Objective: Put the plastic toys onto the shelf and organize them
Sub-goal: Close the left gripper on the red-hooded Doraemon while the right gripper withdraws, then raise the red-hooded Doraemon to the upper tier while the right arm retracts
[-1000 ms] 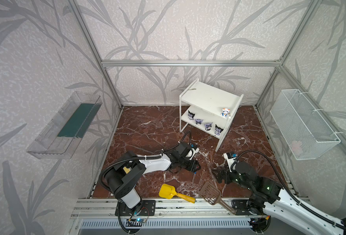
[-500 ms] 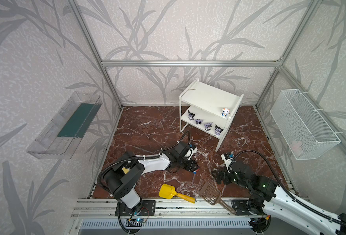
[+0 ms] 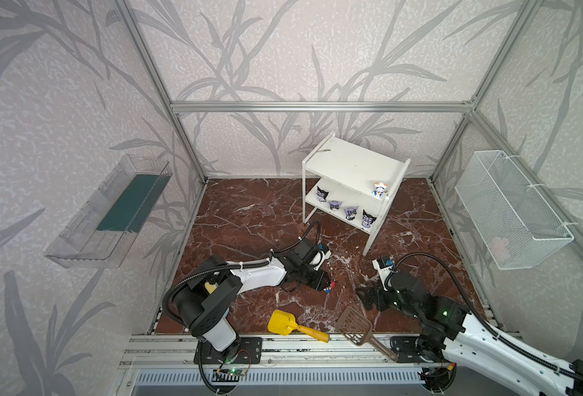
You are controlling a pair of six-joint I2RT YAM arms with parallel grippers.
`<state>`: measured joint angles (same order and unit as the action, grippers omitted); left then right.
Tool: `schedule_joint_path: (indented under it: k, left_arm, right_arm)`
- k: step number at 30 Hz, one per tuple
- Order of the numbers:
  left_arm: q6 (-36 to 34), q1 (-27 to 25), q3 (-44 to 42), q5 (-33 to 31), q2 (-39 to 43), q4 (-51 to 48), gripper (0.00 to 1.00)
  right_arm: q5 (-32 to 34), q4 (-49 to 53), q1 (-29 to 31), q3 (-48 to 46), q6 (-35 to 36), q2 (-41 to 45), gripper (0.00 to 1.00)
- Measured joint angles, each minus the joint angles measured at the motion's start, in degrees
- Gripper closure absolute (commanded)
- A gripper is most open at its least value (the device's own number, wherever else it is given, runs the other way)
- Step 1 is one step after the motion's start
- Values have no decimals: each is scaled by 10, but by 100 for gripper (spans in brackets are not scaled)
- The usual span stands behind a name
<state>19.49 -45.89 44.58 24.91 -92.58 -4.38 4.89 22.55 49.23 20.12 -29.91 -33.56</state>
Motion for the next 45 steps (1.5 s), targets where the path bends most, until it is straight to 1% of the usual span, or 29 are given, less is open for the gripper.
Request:
schedule_joint_path:
  k: [12, 21, 32, 37, 45]
  left_arm:
    - [0, -35, 23, -19, -30, 0, 55]
    - [1, -47, 42, -28, -52, -1, 56]
    - [1, -52, 61, -30, -69, -6, 66]
    - [1, -54, 67, -29, -70, -11, 72]
    - [0, -54, 67, -34, -60, -18, 75]
  right_arm:
    - [0, 0, 0, 0, 0, 16, 2]
    - [0, 0, 0, -2, -1, 31, 2]
    - [2, 14, 0, -7, -3, 53, 2]
    - [2, 17, 0, -8, -3, 55, 2]
    - [2, 19, 0, -13, -3, 60, 2]
